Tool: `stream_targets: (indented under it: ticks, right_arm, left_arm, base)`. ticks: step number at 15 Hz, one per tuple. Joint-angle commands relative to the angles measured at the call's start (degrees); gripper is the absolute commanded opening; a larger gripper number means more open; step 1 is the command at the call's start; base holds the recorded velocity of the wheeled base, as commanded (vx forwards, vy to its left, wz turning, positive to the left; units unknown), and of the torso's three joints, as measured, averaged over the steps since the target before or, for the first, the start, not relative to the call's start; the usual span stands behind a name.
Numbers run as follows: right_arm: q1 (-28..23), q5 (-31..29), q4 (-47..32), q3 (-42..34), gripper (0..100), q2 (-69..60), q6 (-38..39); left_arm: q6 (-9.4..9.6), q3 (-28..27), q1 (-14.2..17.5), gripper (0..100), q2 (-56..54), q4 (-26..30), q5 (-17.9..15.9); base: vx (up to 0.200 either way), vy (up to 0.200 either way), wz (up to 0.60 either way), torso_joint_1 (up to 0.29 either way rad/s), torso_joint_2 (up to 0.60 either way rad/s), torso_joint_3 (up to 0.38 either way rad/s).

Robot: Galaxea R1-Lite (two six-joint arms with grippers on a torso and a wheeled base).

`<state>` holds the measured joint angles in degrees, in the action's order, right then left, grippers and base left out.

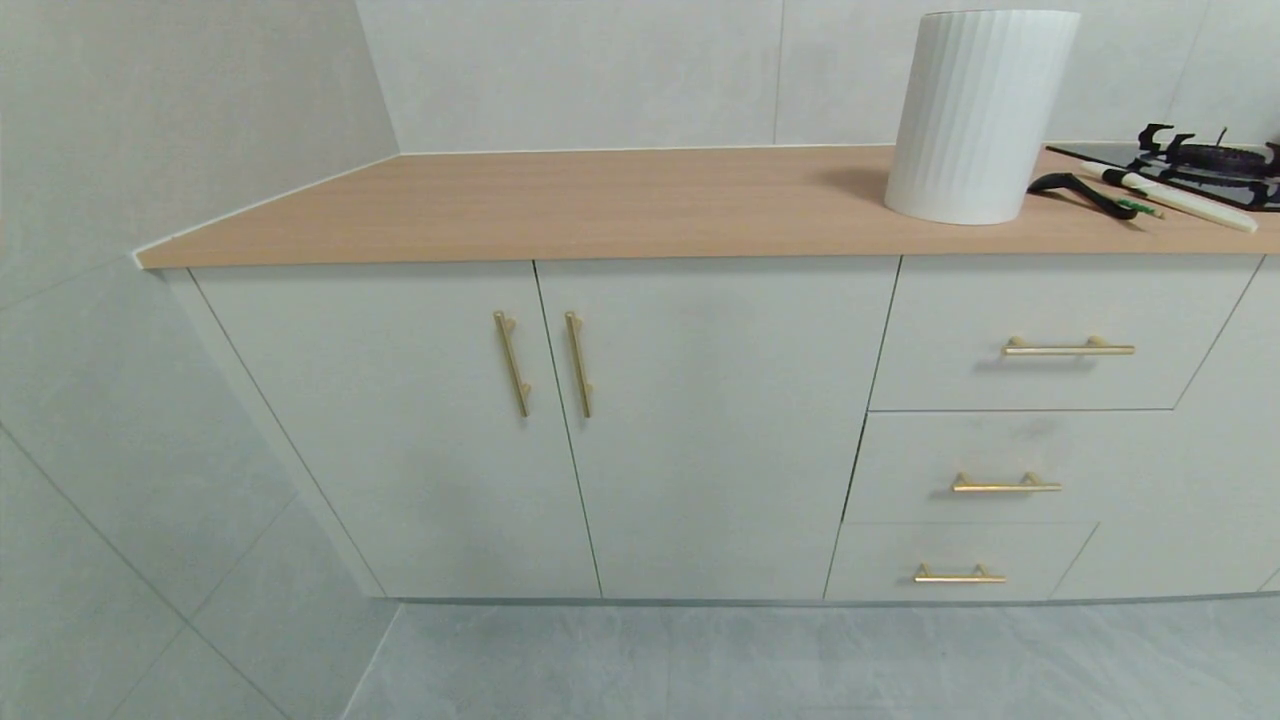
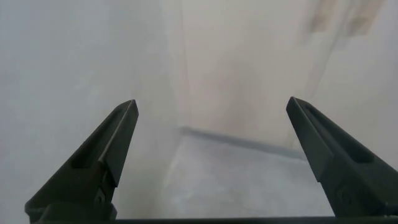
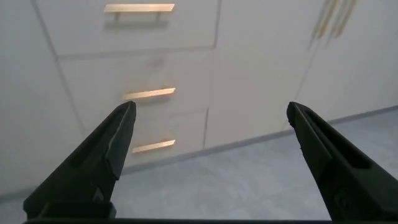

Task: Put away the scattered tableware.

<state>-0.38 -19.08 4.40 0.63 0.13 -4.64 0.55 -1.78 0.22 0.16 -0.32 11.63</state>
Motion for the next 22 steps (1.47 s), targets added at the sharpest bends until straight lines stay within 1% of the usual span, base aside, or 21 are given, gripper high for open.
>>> stream_targets:
  ticks: [1, 2, 5, 7, 8, 9, 15, 22]
  right_arm:
    - [0.11, 3.7, -1.32, -0.55, 100, -0.05, 1.22]
    - [0.2, 4.58, -1.32, -0.55, 100, -0.05, 1.13]
    - [0.38, 8.71, -1.32, -0.63, 100, -0.05, 1.13]
    - [0.38, 19.52, -2.82, -0.63, 100, -0.05, 0.95]
    - [0.64, 20.57, -5.19, -0.46, 100, 0.92, 1.48]
    - [0.82, 20.57, -4.4, -0.55, 100, 1.36, 2.71]
    - [0.47, 19.52, -4.4, -0.63, 100, -0.13, 3.85]
    - [0.55, 19.61, -4.4, -0.63, 100, -0.13, 3.77]
  left_arm:
    - [-0.81, 1.78, 0.04, 100, -0.16, -0.83, -6.62]
    - [-0.37, 1.78, 0.04, 100, -0.16, 0.49, -8.47]
    - [-0.46, 1.78, 0.04, 100, -0.16, 0.32, -8.64]
    - [-0.37, 1.78, 0.04, 100, -0.16, 0.23, -8.73]
    - [-0.46, 1.78, 0.04, 100, -0.16, 0.23, -8.64]
    - [-0.9, 1.78, 0.04, 100, -0.16, 0.14, -8.64]
    - [-0.9, 1.78, 0.04, 100, -0.16, 0.14, -8.64]
    - [-0.37, 1.78, 0.04, 100, -0.16, 0.23, -8.73]
  base:
    - [0.0, 0.0, 0.0, 0.0, 0.0, 0.0]
    - [0.0, 0.0, 0.0, 0.0, 0.0, 0.0]
    - [0.0, 0.0, 0.0, 0.0, 0.0, 0.0]
    - [0.0, 0.0, 0.0, 0.0, 0.0, 0.0]
    - [0.0, 0.0, 0.0, 0.0, 0.0, 0.0]
    - [0.0, 0.0, 0.0, 0.0, 0.0, 0.0]
    - [0.0, 0.0, 0.0, 0.0, 0.0, 0.0]
    - [0.0, 0.0, 0.0, 0.0, 0.0, 0.0]
